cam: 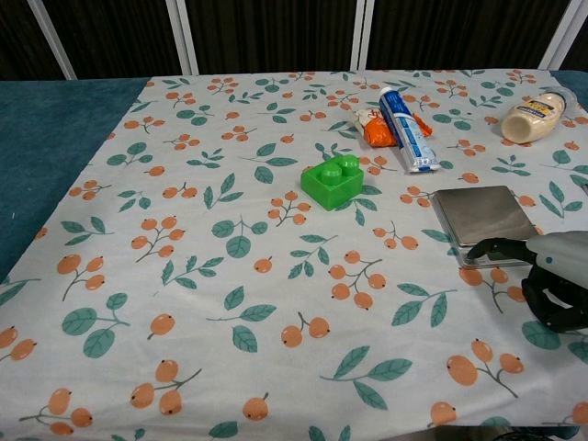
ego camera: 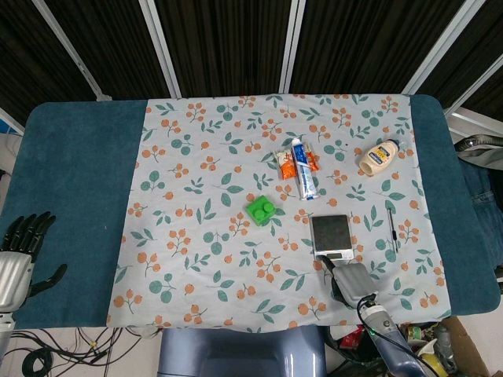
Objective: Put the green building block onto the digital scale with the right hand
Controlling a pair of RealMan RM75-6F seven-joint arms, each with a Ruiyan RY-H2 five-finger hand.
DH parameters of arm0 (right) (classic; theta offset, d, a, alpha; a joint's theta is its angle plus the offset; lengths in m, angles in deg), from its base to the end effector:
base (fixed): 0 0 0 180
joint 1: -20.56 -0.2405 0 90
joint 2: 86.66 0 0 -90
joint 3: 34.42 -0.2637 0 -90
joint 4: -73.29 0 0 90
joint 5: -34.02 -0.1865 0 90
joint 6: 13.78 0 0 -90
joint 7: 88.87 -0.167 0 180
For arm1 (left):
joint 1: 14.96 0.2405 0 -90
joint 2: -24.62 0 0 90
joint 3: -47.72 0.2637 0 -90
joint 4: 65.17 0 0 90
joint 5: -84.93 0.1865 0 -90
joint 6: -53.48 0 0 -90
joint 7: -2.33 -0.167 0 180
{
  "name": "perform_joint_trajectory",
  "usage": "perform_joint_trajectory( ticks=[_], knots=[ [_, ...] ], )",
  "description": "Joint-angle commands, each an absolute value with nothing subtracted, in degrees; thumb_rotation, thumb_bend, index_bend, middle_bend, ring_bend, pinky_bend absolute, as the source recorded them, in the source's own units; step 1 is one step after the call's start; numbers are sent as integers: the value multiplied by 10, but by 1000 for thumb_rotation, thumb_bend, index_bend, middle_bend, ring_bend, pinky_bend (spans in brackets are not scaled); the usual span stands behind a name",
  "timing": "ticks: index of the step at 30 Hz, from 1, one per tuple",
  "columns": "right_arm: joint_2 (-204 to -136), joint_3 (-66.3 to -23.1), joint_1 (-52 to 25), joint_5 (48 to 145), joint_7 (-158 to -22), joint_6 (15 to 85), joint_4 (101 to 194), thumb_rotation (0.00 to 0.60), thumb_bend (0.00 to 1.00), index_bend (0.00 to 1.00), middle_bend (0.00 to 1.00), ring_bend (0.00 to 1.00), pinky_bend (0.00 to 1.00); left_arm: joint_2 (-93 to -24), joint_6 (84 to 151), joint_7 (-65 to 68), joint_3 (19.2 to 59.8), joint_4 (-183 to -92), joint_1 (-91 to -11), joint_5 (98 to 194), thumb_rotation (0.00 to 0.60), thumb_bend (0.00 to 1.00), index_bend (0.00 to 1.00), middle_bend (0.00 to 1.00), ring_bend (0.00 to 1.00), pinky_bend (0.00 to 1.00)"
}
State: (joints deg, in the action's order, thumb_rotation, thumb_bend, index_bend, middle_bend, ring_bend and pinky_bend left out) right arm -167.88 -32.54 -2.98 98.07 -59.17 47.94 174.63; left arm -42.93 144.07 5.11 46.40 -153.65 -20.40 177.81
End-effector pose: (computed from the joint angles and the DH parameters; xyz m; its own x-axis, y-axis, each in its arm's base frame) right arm -0.2384 -0.2382 0.0084 0.4538 -0.4708 0.7566 -0.8907 -0.2128 0.4018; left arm -0.2920 0.1996 0.1725 0.3563 -0.0649 0.9321 0.9217 -0.1392 -0.3620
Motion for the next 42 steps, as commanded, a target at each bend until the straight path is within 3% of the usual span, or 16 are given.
perform_joint_trajectory(
  ticks=[1,9,14,17,19,22,25,30,33,36,42],
  knots=[
    [-1679,-325,-31,977,-587,478,1746,600,822,345,826,870,877,-429,1441,51,464,-1536,-204,1778,600,262,0,48,40,29],
    [-1679,-322,-34,965,-571,476,1748,600,822,553,826,870,877,-429,1441,51,464,-1536,-204,1778,600,262,0,48,40,29],
    [-1678,-322,-37,964,-565,478,1751,600,819,583,822,861,876,-429,1441,51,464,-1537,-204,1778,600,262,0,48,40,29],
    [-1679,-324,-37,966,-566,483,1754,600,811,523,813,853,875,-429,1441,51,464,-1537,-204,1778,600,262,0,48,40,29],
    [-1679,-328,-36,970,-571,487,1756,600,789,416,798,843,872,-429,1441,51,464,-1537,-204,1778,600,262,0,49,40,29],
    [-1677,-332,-37,974,-575,490,1760,600,676,226,748,806,861,-429,1441,51,464,-1537,-204,1778,600,262,0,48,40,29],
    [-1672,-340,-38,979,-585,496,1765,600,521,118,664,736,774,-429,1441,50,464,-1537,-204,1778,600,262,0,48,40,29],
    [-1671,-351,-34,999,-581,528,1767,600,336,97,397,502,452,-429,1441,50,464,-1537,-204,1777,600,262,0,49,40,29],
    [-1671,-360,-31,1013,-579,550,1774,600,251,92,255,353,319,-429,1441,50,464,-1537,-204,1777,600,262,0,48,40,29],
    [-1665,-373,-33,1022,-586,561,1782,600,189,80,153,244,264,-429,1441,50,463,-1538,-204,1777,600,262,0,49,40,29],
    [-1647,-410,-59,1014,-587,543,1793,600,89,79,80,157,215,-429,1439,50,463,-1539,-204,1775,600,262,0,48,40,29]
  ],
)
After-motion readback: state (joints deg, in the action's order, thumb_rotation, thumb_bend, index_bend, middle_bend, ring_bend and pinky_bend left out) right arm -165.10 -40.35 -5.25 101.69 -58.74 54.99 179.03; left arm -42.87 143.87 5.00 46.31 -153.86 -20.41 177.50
